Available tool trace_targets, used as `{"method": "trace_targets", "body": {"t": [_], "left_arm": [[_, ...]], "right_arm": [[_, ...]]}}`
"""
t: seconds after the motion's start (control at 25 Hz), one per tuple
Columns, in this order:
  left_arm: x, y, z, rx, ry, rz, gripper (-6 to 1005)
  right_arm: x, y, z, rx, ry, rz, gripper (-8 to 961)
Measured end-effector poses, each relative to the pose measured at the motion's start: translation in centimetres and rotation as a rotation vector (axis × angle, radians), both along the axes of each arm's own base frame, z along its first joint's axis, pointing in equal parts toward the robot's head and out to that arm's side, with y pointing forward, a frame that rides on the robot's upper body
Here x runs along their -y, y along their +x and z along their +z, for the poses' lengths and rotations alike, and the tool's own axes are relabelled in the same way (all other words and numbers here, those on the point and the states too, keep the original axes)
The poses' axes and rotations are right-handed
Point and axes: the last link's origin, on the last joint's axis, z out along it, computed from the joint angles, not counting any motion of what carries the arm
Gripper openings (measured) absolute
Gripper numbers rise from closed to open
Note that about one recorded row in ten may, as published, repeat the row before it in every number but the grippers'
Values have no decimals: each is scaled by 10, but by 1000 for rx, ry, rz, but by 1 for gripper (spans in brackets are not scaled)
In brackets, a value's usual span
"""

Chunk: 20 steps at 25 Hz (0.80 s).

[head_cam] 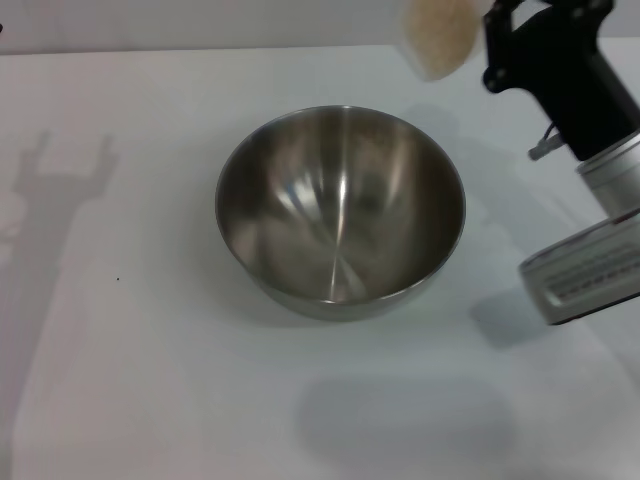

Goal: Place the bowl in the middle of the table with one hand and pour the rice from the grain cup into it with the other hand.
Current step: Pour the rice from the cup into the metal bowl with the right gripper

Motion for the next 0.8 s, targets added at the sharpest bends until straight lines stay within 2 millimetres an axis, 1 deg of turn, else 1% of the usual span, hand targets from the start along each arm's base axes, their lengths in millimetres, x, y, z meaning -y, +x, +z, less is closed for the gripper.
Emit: {"method": "trace_targets", "body": {"t": [0.04,0.08,0.12,0.16,0.2,0.28,0.32,0.48,0.8], "left_arm": [[0,0,0,0,0,0,862],[0,0,0,0,0,-1,862],[0,0,0,0,0,-1,862],[-1,1,0,0,0,-3,862],[-1,1,0,0,0,-3,862],[-1,1,0,0,0,-4,862],[-1,1,0,0,-1,-4,862],[0,1,0,0,-1,-2,862],[1,0,0,1,0,0,862]], "right_arm": [[0,0,0,0,0,0,12],[0,-2,-6,71,20,8,12],[0,-2,-6,71,20,8,12],[-1,-4,-12,127,32,18,12],[-1,-4,-12,127,32,18,11],[-1,-6,-19,203,51,33,11],[-1,-6,-19,203,51,33,11],[-2,-7,-26,306,79,56,12],[-2,-8,-31,391,104,86,12]]}}
